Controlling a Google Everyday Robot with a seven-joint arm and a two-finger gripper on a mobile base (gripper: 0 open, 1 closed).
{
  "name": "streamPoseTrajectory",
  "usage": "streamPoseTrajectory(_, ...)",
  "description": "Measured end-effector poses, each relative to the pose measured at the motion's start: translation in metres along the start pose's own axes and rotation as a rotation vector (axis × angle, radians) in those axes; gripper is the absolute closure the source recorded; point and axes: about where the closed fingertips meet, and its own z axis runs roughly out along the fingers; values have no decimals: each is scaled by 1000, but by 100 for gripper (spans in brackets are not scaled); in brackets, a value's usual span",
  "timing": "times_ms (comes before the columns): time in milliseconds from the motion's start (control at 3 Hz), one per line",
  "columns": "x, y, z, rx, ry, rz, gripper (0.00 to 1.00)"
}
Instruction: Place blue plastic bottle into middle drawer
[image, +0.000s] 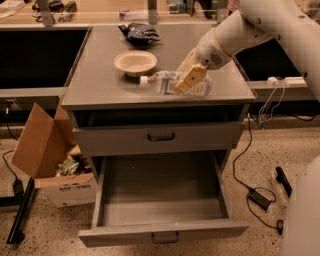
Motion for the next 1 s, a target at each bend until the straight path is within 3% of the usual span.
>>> streamPoseTrajectory(333, 7, 18, 5, -13, 24, -2, 100)
streamPoseTrajectory(667, 10, 53, -5, 4, 64, -60, 100)
streamPoseTrajectory(1000, 29, 110, 3, -58, 102, -50, 100)
